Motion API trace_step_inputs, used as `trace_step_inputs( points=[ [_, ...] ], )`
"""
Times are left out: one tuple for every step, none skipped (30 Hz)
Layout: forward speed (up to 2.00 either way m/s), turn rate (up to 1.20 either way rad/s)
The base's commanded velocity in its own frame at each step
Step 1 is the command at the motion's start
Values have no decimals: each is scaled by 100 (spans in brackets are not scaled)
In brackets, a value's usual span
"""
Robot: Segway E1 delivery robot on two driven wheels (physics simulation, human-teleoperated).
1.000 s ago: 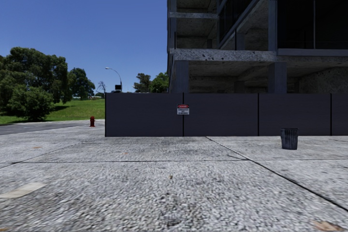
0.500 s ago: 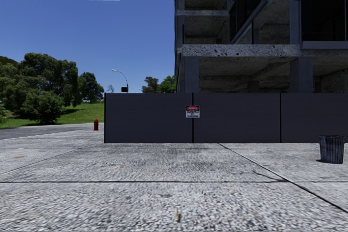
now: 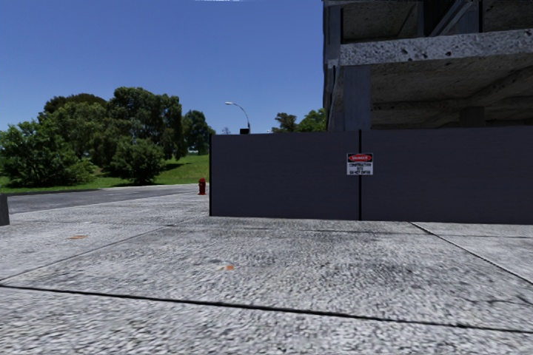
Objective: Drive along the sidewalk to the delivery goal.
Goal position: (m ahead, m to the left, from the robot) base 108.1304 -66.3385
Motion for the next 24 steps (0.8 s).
trace_step_inputs(
  points=[
    [138,60],
    [138,60],
    [138,60],
    [138,60],
    [138,60],
    [138,60],
    [138,60],
    [138,60],
    [141,60],
    [200,60],
    [200,60],
    [200,58],
    [200,57],
    [200,56],
    [200,56],
    [200,56],
    [200,56],
    [200,56],
    [200,56],
    [200,56],
    [200,55],
    [200,53],
    [200,52],
    [200,52]
  ],
)
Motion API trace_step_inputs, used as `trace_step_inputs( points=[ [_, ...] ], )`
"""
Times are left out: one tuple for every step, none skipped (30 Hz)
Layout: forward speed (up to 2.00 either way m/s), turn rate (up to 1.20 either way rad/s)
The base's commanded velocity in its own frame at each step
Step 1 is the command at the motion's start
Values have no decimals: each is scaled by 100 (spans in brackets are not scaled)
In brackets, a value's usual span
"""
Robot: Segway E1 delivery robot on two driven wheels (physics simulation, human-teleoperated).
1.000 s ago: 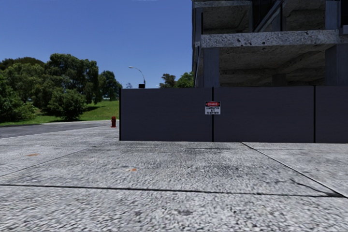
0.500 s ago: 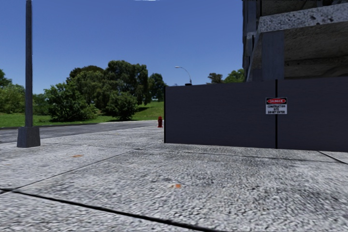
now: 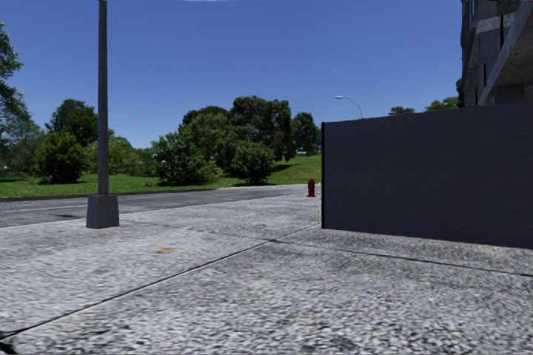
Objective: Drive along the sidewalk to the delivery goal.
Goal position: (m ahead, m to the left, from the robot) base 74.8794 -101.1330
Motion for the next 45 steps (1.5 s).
trace_step_inputs(
  points=[
    [200,52],
    [200,51],
    [200,51],
    [200,51],
    [200,50],
    [200,49],
    [200,46],
    [200,0],
    [200,0],
    [200,0],
    [200,0],
    [200,0],
    [200,0],
    [200,0],
    [200,0],
    [200,0],
    [200,0],
    [200,0],
    [200,0],
    [200,0],
    [200,0],
    [200,0],
    [200,0],
    [200,0],
    [200,0],
    [200,0],
    [200,0],
    [200,0],
    [200,0],
    [200,0],
    [200,0],
    [200,0],
    [200,0],
    [200,0],
    [200,-10],
    [200,-18],
    [200,-24],
    [200,-26],
    [200,-27],
    [200,-28],
    [200,-30],
    [200,-37],
    [200,-38],
    [200,-39],
    [200,-39]
  ],
)
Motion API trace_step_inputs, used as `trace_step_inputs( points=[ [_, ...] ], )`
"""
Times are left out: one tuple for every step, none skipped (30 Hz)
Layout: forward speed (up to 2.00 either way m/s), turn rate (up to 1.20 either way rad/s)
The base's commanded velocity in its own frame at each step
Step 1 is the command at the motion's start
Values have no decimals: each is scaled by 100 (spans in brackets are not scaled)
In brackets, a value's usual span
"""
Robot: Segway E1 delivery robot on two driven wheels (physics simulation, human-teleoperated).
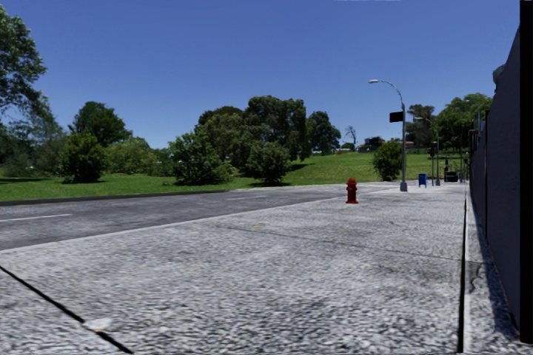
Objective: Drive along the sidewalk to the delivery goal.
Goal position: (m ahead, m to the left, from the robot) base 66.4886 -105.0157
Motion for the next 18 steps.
trace_step_inputs(
  points=[
    [200,-39],
    [200,-39],
    [200,-39],
    [200,-39],
    [200,-39],
    [200,-39],
    [200,-39],
    [200,-39],
    [200,-39],
    [200,-39],
    [200,-39],
    [200,-39],
    [200,-39],
    [200,-39],
    [200,-39],
    [200,-39],
    [200,-39],
    [200,-39]
  ],
)
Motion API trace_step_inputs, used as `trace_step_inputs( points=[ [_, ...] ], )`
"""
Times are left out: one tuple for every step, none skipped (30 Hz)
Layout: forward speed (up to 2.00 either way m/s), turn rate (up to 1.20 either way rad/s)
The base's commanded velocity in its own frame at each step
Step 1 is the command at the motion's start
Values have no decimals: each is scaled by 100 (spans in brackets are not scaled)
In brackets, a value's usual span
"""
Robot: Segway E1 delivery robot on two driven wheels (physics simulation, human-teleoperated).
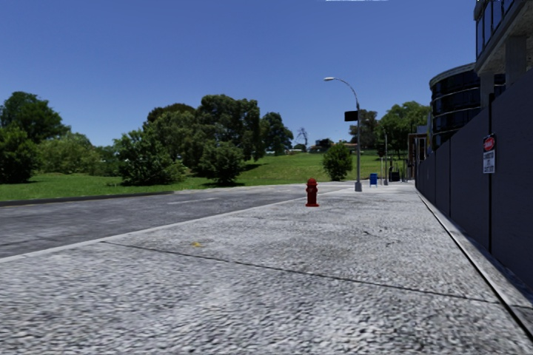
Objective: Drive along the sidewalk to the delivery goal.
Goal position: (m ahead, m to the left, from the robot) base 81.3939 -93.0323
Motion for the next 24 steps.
trace_step_inputs(
  points=[
    [200,-39],
    [200,-39],
    [200,-39],
    [200,-39],
    [200,-39],
    [200,-39],
    [200,-39],
    [200,-39],
    [200,-39],
    [200,-39],
    [200,-39],
    [200,-39],
    [200,-39],
    [200,-39],
    [200,-39],
    [200,-39],
    [200,-39],
    [200,-39],
    [200,-39],
    [200,-39],
    [200,-39],
    [200,-39],
    [200,-39],
    [200,-39]
  ],
)
